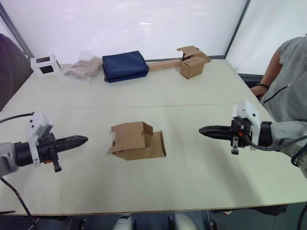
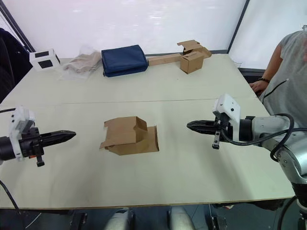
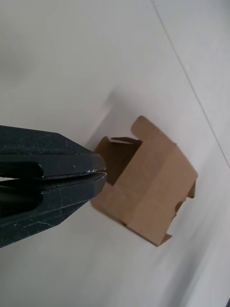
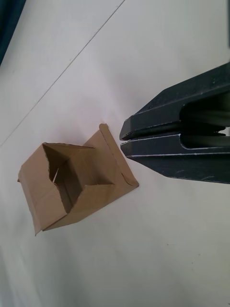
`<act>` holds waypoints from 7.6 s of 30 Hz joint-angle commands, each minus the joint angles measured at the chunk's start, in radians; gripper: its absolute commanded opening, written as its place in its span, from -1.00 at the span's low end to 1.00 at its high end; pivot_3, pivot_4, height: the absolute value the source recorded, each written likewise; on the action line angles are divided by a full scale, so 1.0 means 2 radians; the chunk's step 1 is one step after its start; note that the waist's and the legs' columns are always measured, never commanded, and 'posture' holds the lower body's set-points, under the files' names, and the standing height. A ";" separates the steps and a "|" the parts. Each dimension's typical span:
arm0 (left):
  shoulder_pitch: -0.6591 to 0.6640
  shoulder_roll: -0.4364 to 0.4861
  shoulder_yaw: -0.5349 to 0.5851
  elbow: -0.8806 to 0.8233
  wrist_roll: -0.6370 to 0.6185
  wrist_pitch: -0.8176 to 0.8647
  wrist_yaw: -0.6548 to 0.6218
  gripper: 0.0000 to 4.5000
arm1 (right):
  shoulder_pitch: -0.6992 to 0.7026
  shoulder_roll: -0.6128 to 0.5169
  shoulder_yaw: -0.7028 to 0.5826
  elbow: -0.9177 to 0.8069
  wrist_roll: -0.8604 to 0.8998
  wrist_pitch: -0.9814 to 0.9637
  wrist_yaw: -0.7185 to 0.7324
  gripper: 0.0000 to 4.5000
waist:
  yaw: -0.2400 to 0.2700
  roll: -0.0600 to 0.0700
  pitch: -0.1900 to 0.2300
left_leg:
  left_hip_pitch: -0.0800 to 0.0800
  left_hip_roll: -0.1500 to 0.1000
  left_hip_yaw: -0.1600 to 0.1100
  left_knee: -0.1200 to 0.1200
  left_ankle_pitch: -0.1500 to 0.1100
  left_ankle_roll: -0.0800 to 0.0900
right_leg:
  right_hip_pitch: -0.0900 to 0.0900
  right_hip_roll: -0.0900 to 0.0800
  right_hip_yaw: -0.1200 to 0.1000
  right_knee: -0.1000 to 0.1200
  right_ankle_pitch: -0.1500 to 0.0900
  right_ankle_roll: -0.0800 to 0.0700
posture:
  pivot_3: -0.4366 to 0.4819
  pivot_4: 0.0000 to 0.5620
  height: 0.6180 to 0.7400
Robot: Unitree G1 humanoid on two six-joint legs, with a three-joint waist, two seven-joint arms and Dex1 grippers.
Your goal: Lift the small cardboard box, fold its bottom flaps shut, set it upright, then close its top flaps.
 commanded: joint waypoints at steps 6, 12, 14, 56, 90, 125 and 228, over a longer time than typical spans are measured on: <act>0.018 -0.010 0.050 -0.053 -0.037 0.012 0.028 -0.98 | -0.035 0.006 0.014 0.033 -0.019 -0.011 0.030 -1.00 | 0.001 0.000 0.000 | 0.000 0.000 0.000 0.000 0.000 0.000 | 0.000 0.000 0.000 0.000 0.000 0.000 | -0.05 -0.47 1.00; 0.017 -0.017 0.045 -0.064 -0.049 0.014 0.046 -0.98 | -0.043 0.004 0.014 0.044 -0.029 -0.011 0.041 -1.00 | 0.001 0.000 0.000 | 0.000 0.000 0.000 0.000 0.000 0.000 | 0.000 0.000 0.000 0.000 0.000 0.000 | -0.05 -0.47 1.00; 0.015 -0.018 0.036 -0.061 -0.046 0.009 0.046 -0.98 | -0.040 0.004 0.011 0.041 -0.030 -0.009 0.040 -1.00 | 0.001 0.000 0.000 | 0.000 0.000 0.000 0.000 0.000 0.000 | 0.000 0.000 0.000 0.000 0.000 0.000 | -0.05 -0.47 1.00; -0.289 -0.094 -0.124 0.291 -0.174 0.340 0.116 0.97 | 0.059 0.037 -0.076 -0.080 -0.013 0.038 -0.075 -1.00 | 0.002 0.000 0.000 | 0.000 -0.001 -0.001 0.001 0.000 0.000 | 0.000 0.000 -0.001 0.001 0.000 0.000 | -0.05 -0.47 1.00; -0.328 -0.152 -0.179 0.336 -0.089 0.306 0.089 0.97 | 0.073 0.043 -0.084 -0.108 0.006 0.045 -0.125 -1.00 | 0.001 0.000 0.000 | 0.000 -0.001 -0.001 0.001 0.000 0.000 | 0.000 0.000 -0.001 0.001 0.000 0.000 | -0.05 -0.47 1.00; -0.361 -0.198 -0.203 0.388 -0.041 0.275 0.031 -0.91 | 0.092 0.051 -0.093 -0.127 0.002 0.043 -0.146 -1.00 | 0.001 0.000 0.000 | 0.000 -0.001 -0.001 0.001 0.000 0.000 | 0.000 0.000 -0.001 0.001 0.000 0.000 | -0.05 -0.47 1.00; -0.405 -0.170 -0.229 0.183 -0.040 0.066 -0.018 -0.99 | -0.142 0.322 0.109 -0.075 -0.047 0.063 -0.264 -1.00 | -0.006 0.000 0.000 | -0.001 -0.001 -0.001 0.000 0.000 -0.001 | -0.001 0.000 0.000 0.001 0.000 0.000 | -0.05 -0.47 1.00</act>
